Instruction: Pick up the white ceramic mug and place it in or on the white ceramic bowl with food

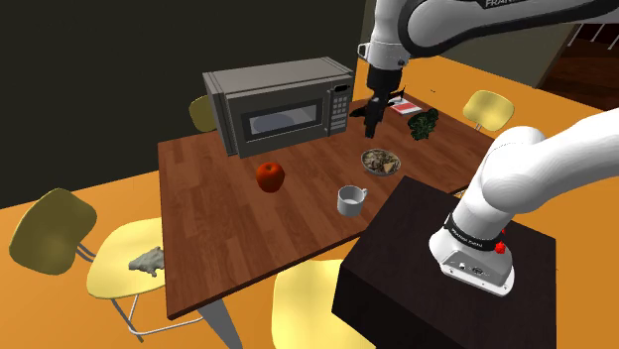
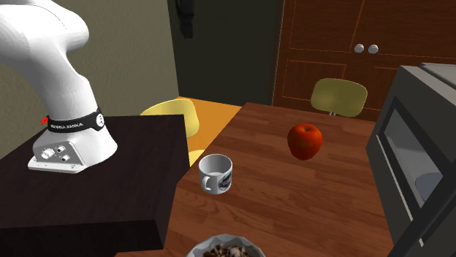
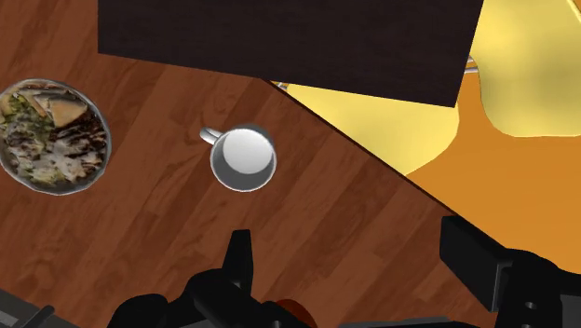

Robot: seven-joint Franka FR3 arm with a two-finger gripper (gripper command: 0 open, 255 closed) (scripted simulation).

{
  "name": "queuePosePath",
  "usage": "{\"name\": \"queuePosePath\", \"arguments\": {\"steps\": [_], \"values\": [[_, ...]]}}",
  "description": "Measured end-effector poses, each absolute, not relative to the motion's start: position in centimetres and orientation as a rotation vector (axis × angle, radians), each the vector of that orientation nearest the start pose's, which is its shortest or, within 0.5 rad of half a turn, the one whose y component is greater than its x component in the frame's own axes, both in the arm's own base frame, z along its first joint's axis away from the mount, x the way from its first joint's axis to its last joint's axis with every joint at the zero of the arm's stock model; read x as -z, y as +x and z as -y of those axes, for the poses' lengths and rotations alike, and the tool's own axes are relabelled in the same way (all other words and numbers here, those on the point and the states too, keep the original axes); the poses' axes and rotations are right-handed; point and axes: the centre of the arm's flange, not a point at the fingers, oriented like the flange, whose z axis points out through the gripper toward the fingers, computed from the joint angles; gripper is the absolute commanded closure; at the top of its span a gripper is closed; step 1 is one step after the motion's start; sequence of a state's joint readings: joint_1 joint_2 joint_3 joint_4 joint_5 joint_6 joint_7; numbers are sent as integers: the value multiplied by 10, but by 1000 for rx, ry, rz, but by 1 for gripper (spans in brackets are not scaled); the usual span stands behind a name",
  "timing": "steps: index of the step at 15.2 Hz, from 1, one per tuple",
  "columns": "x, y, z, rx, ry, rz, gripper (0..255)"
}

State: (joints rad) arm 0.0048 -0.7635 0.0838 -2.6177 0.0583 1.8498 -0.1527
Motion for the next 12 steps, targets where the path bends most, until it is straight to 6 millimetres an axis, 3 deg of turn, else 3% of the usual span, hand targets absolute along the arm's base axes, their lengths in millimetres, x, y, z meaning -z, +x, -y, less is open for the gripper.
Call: {"name": "queuePosePath", "arguments": {"steps": [12], "values": [[-324, 331, -26, 40, -3152, 316, 0]]}}
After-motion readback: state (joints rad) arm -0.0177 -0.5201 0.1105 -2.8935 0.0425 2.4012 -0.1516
